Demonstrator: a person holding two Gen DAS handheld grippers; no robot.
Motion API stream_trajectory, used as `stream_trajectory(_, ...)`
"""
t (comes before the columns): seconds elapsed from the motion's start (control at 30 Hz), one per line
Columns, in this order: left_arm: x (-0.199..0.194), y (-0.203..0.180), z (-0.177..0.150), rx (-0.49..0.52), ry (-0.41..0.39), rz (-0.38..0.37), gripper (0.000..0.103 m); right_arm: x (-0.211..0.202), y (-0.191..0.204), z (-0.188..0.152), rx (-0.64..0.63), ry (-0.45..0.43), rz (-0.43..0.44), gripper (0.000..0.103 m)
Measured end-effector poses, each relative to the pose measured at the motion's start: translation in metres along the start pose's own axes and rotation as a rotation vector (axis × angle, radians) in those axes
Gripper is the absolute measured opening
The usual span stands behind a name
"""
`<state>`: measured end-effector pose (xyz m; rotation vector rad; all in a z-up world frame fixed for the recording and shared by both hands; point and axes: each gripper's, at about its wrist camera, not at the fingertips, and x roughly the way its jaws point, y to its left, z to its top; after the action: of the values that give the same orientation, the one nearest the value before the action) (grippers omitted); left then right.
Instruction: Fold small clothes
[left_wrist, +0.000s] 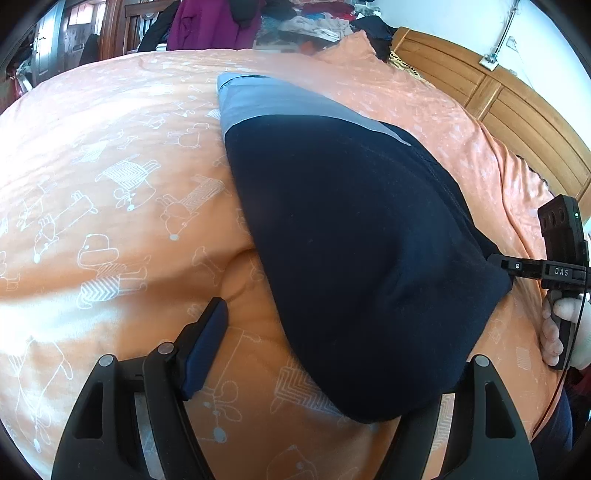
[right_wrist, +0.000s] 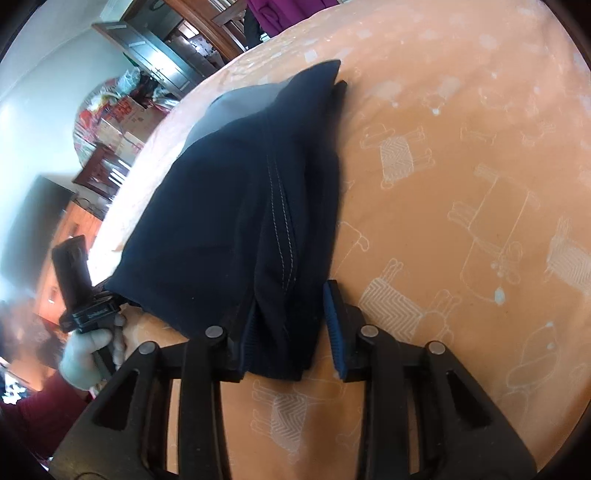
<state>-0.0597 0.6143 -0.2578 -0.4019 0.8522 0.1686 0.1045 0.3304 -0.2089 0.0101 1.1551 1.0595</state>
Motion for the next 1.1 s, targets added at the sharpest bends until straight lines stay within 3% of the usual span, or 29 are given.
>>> stream_trajectory(0.17,-0.012,0.001,-0.009,-0.028,-0.011,-0.019,0.079,-0.028,0.022,0.018,-0.064,-0.144,-0.041,0.038)
stream_trajectory(0.27,-0.015,0.003,-0.011,-0.041,-0.018,-0.040,0.083,-0.029,0.015,0.046,-0.068,-0.219,-0.124,0.037)
stream_trajectory(0.3,-0.014,0.003,-0.011,-0.044,-0.015,-0.044,0.083,-0.022,0.011,0.053,-0.073,-0.210,-0.180,0.034)
stream_trajectory(0.37,-0.014,0.002,-0.012,-0.042,-0.010,-0.044,0.084,0.005,-0.002,0.065,-0.097,-0.158,-0.287,0.015)
stream_trajectory(0.4,-0.013,0.002,-0.011,-0.037,-0.009,-0.043,0.085,0.018,-0.005,0.067,-0.107,-0.121,-0.314,0.014)
stream_trajectory(0.47,-0.012,0.000,-0.011,-0.027,-0.007,-0.040,0.086,0.042,-0.006,0.064,-0.121,-0.068,-0.293,0.013)
stream_trajectory(0.53,-0.010,-0.002,-0.011,-0.022,-0.006,-0.042,0.088,0.051,0.012,0.059,-0.166,-0.067,-0.262,0.000)
stream_trajectory(0.63,-0.008,-0.004,-0.009,-0.018,-0.004,-0.045,0.090,0.062,0.022,0.058,-0.176,-0.059,-0.281,0.000)
stream_trajectory(0.8,-0.009,-0.006,-0.010,-0.014,-0.003,-0.041,0.091,0.052,0.002,0.057,-0.083,-0.073,-0.225,0.001)
stream_trajectory(0.87,-0.009,-0.006,-0.009,-0.015,-0.001,-0.042,0.091,0.040,-0.008,0.050,-0.036,-0.110,-0.223,0.018)
stream_trajectory(0.93,-0.009,-0.006,-0.009,-0.015,-0.002,-0.041,0.091,0.030,-0.012,0.041,0.010,-0.126,-0.217,0.021)
stream_trajectory(1.1,-0.007,-0.005,-0.008,-0.011,-0.001,-0.036,0.091,0.026,0.017,0.019,-0.053,-0.123,-0.340,0.025)
